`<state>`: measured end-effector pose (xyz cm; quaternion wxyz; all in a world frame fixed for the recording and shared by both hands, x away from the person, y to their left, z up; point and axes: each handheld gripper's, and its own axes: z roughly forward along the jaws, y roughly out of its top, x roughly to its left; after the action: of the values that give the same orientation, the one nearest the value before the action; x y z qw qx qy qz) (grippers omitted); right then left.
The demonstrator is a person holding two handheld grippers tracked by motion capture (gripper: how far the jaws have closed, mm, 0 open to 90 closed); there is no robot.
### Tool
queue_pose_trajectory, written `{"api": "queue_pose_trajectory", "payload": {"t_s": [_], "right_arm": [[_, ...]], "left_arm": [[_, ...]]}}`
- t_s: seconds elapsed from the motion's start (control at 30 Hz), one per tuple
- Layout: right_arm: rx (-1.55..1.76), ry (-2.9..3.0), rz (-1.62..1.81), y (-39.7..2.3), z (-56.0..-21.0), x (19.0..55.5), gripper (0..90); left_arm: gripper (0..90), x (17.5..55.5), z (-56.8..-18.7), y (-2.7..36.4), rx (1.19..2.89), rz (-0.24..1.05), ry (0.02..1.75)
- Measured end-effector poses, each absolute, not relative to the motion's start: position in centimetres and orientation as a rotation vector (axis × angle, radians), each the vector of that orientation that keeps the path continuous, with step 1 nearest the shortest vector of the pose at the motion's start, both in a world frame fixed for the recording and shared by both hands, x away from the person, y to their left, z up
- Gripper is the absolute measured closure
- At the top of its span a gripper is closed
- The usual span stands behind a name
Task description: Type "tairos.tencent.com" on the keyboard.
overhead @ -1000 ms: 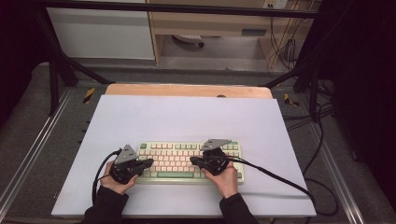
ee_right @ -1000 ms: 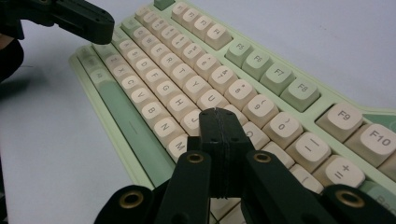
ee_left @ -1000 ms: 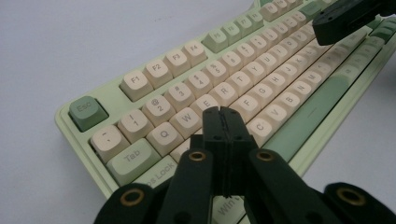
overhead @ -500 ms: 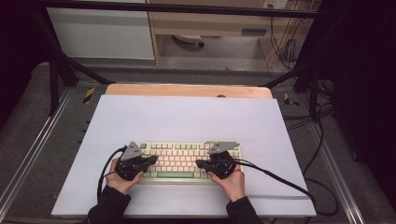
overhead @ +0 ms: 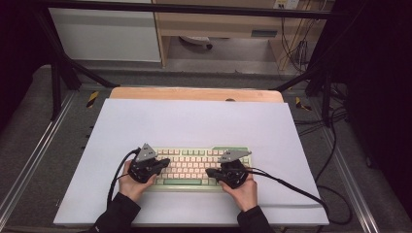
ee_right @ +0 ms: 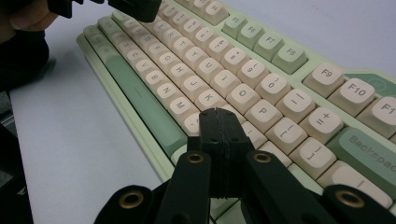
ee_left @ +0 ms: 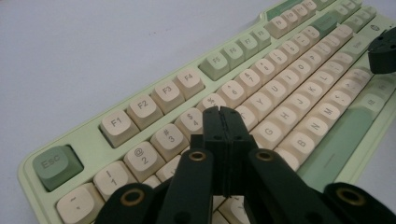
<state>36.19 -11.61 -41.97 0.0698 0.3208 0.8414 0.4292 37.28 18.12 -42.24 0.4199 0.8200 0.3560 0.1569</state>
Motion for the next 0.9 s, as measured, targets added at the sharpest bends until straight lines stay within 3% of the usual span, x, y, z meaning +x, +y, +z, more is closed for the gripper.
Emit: {"api": "queue_pose_trajectory", "payload": {"t_s": [0.9], "right_arm": [[0.978,2.537,1.296,-11.5,-42.0,36.1,90.0]], "left_arm": [[89.9,37.9,-43.4,16.8,2.101,0.391,0.859]]}}
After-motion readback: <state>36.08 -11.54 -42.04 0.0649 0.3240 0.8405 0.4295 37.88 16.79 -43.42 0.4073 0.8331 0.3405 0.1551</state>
